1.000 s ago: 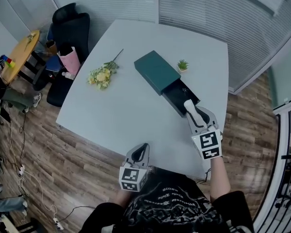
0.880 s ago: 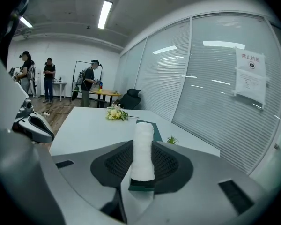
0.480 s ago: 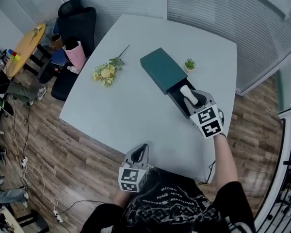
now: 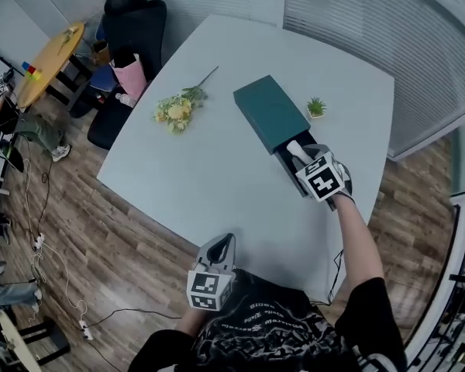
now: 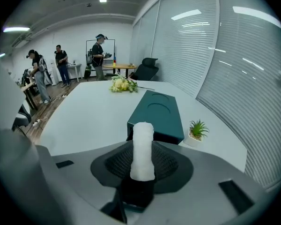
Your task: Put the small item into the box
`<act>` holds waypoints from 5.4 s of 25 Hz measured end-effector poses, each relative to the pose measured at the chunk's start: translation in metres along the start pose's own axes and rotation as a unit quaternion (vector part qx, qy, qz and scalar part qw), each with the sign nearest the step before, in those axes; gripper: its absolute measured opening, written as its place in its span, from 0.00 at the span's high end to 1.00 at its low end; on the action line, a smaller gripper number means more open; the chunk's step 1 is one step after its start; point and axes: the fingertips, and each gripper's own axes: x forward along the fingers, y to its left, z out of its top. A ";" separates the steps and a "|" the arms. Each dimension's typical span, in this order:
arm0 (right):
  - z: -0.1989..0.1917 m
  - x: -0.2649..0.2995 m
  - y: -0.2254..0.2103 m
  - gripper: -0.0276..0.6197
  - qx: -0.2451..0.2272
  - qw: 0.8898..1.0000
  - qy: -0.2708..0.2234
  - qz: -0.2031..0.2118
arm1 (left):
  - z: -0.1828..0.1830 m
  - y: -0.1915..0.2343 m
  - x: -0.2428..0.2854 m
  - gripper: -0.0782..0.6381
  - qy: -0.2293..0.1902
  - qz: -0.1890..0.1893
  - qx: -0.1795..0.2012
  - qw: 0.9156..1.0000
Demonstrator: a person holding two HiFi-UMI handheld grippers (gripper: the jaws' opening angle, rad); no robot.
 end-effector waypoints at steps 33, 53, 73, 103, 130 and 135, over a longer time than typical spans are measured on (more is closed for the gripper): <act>-0.023 0.081 -0.009 0.53 -0.002 0.999 0.039 0.026 | -0.011 0.016 -0.009 0.87 0.011 0.055 -0.017 0.998; 0.032 -0.090 0.019 0.53 0.052 0.993 -0.109 -0.008 | 0.005 -0.014 -0.031 0.87 -0.045 -0.025 0.015 0.999; -0.024 -0.231 0.085 0.55 0.133 0.953 -0.248 -0.108 | 0.008 -0.063 -0.040 0.87 -0.071 -0.130 0.071 0.986; -0.136 -0.241 0.194 0.55 0.267 0.916 -0.256 -0.157 | 0.023 -0.066 -0.034 0.87 -0.079 -0.158 0.094 0.980; -0.143 -0.230 0.188 0.95 0.267 0.923 -0.229 -0.158 | 0.016 -0.085 -0.028 0.87 -0.078 -0.182 0.122 0.973; -0.141 -0.228 0.184 0.95 0.255 0.928 -0.225 -0.155 | 0.017 -0.085 -0.025 0.87 -0.080 -0.177 0.116 0.974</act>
